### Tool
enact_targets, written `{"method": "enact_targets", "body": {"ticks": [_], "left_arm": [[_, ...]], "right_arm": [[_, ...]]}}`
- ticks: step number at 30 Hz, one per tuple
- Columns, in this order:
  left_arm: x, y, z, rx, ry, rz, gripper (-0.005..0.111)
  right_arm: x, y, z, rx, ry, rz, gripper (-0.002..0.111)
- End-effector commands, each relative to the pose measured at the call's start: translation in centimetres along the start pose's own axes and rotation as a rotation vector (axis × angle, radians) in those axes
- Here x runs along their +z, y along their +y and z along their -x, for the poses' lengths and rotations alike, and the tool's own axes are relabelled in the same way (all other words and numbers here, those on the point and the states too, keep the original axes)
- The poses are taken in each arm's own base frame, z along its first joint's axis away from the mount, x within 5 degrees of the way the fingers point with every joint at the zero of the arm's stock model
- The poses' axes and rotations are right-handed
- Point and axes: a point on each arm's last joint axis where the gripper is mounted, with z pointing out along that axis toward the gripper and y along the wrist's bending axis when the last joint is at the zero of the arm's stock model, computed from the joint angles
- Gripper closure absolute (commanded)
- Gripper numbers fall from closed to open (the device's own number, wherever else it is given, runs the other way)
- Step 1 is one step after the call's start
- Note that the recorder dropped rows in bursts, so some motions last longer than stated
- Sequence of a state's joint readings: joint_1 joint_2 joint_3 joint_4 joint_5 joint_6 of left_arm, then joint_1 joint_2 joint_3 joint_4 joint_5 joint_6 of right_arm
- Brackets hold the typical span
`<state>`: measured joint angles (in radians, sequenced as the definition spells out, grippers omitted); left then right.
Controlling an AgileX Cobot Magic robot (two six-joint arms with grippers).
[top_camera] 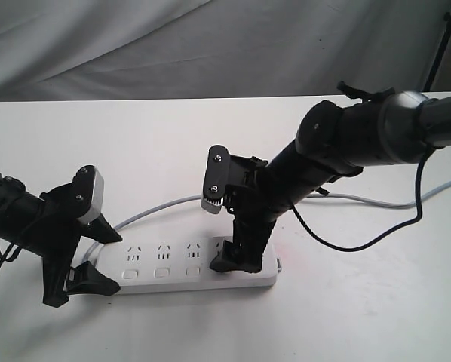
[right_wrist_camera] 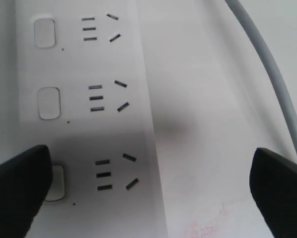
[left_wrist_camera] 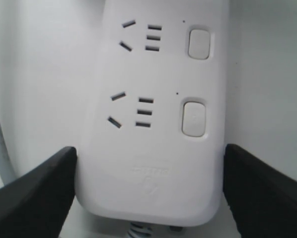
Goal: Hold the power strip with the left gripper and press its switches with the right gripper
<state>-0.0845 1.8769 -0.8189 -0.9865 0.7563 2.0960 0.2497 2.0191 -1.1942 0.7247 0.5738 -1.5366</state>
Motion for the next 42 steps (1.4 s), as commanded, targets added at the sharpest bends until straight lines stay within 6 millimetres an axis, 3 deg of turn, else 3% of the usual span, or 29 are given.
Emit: {"method": "enact_targets", "body": {"ticks": [1, 16, 29, 42], "left_arm": [[-0.1, 0.0, 0.2, 0.001, -0.003, 0.004, 0.059], [-0.1, 0.0, 0.2, 0.001, -0.003, 0.004, 0.059], [-0.1, 0.0, 0.2, 0.001, -0.003, 0.004, 0.059], [-0.1, 0.0, 0.2, 0.001, -0.003, 0.004, 0.059]], "right_arm": [[0.9, 0.1, -1.3, -0.089, 0.060, -0.067, 0.003], [0.5, 0.5, -1.0, -0.080, 0.049, -0.027, 0.003], [-4.9, 0.7, 2.3, 0.014, -0.112, -0.110, 0.003], [-5.0, 0.7, 2.3, 0.016, -0.113, -0.106, 0.003]]}}
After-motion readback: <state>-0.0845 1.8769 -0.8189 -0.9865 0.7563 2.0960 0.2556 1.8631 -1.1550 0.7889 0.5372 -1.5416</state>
